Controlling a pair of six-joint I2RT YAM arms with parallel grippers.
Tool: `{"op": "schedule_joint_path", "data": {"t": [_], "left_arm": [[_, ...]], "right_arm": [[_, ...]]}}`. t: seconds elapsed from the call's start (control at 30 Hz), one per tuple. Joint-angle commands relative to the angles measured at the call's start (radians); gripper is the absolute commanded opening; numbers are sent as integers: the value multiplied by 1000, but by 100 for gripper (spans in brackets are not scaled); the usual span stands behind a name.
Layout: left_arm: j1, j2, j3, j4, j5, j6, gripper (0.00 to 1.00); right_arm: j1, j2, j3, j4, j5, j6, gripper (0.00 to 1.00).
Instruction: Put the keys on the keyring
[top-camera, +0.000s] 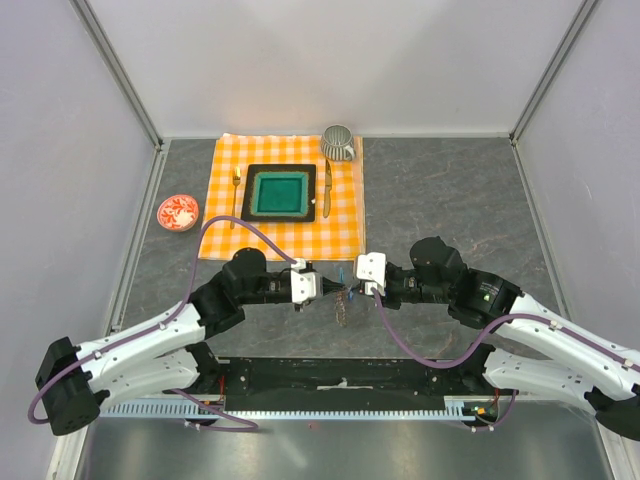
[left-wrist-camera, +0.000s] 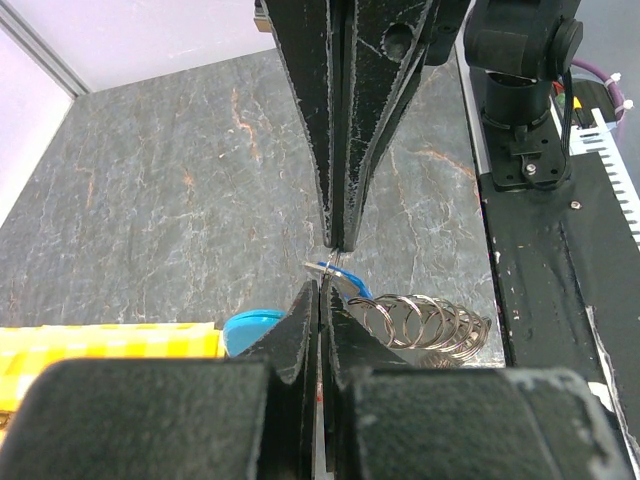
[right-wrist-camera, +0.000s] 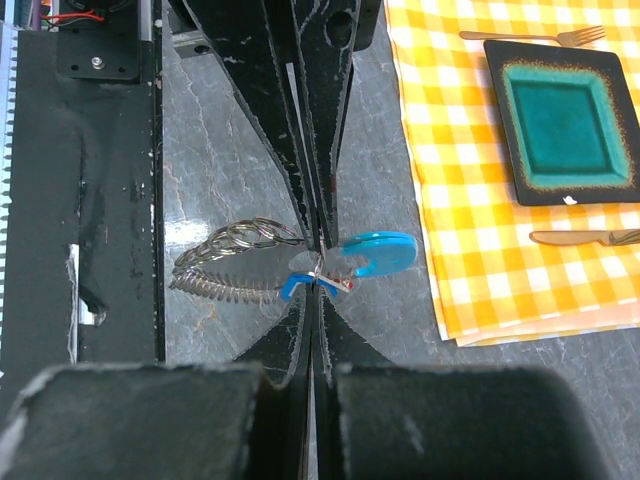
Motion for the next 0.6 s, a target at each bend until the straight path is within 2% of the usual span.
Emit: {"op": "schedule_joint_path", "data": {"t": [0.0,0.37,0.57], "left_arm": [[-3,8,40,102,17,-16,2],[-1,3,51,85,17,-30,2],[-1,-25,45,92,-50,-59,2]], "right_arm": [[3,-8,-1,72,-53,14,0],[4,-4,-4,76,-58,8,0],[3,-1,-7,68,-53,7,0]]}}
